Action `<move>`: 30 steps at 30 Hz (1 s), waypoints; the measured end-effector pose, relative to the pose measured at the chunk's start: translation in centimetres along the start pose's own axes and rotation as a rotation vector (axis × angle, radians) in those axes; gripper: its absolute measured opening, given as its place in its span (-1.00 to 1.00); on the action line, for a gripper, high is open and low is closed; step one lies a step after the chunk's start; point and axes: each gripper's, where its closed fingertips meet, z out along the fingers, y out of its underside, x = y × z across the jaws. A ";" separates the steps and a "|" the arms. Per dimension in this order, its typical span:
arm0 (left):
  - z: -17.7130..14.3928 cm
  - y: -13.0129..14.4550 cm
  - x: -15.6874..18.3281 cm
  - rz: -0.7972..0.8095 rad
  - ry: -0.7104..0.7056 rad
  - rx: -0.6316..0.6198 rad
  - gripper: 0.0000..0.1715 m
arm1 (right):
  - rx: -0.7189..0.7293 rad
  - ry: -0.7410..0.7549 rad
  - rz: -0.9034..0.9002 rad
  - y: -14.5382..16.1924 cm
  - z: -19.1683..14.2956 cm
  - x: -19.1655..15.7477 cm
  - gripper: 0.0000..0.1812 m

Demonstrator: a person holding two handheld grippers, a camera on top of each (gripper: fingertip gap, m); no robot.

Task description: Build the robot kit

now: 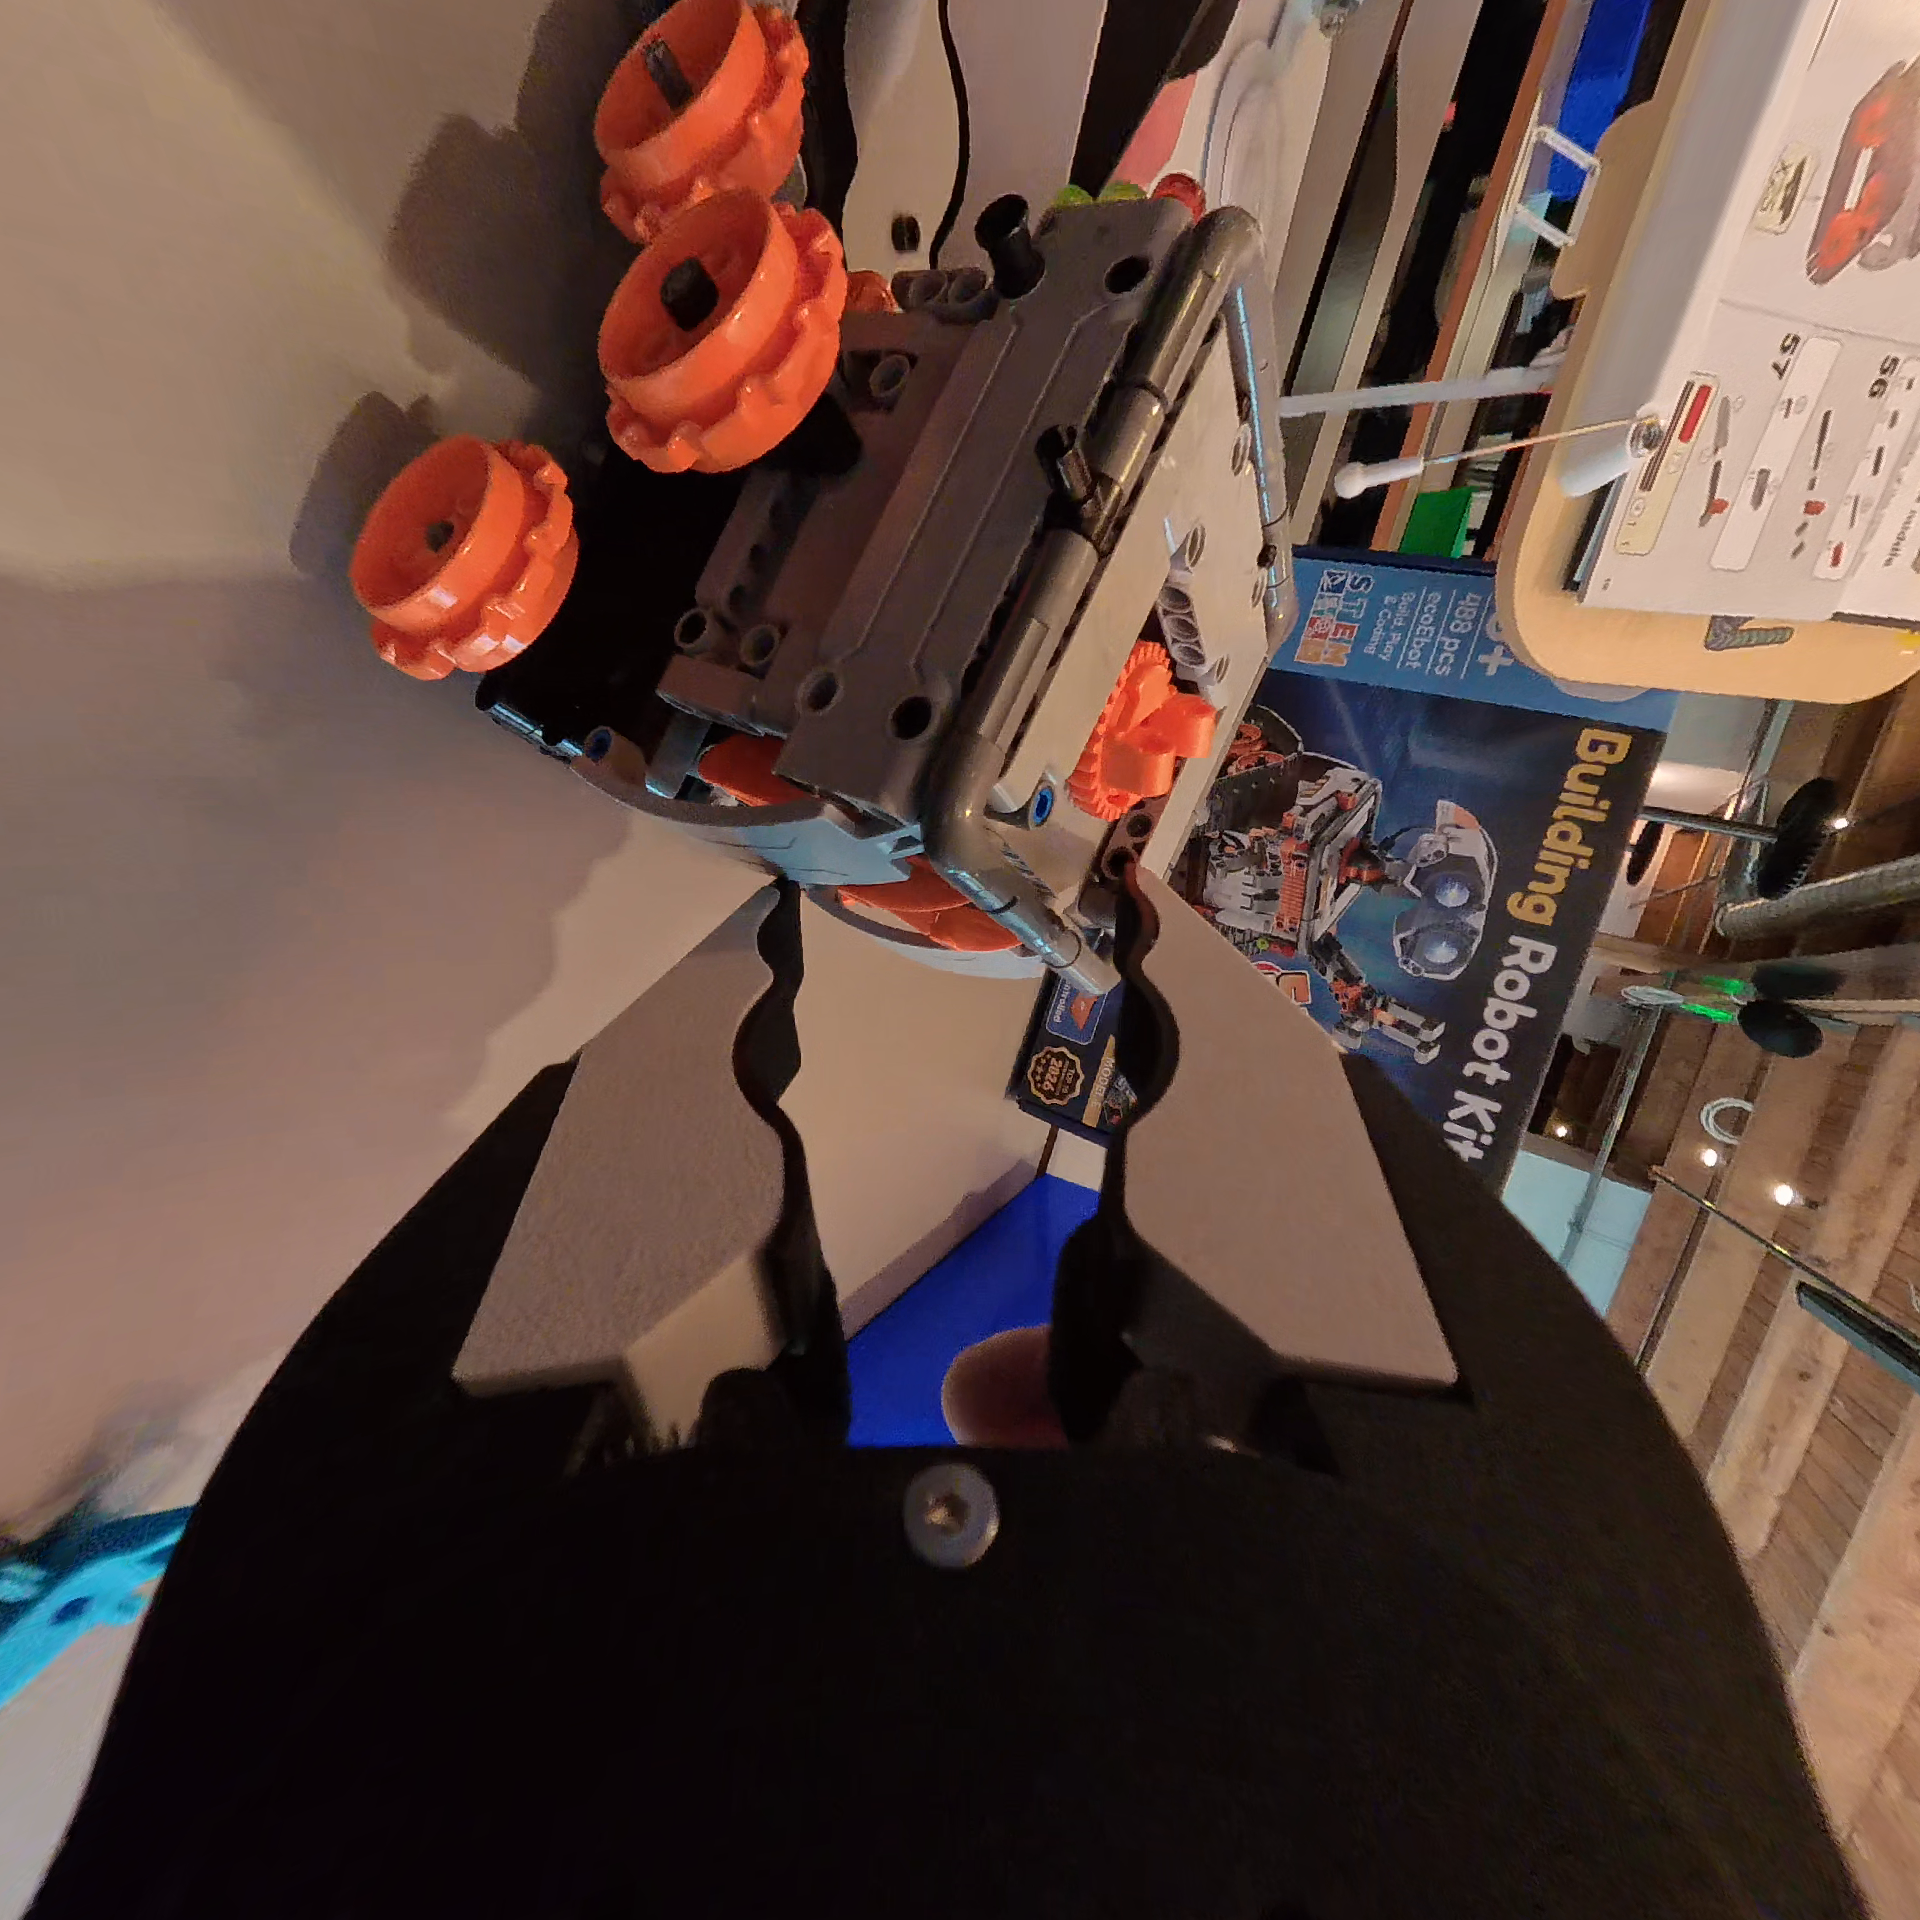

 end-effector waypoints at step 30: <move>0.7 -3.8 -3.4 -0.821 0.303 0.251 -0.44 | 0.063 -0.123 0.959 3.0 3.0 0.0 -0.56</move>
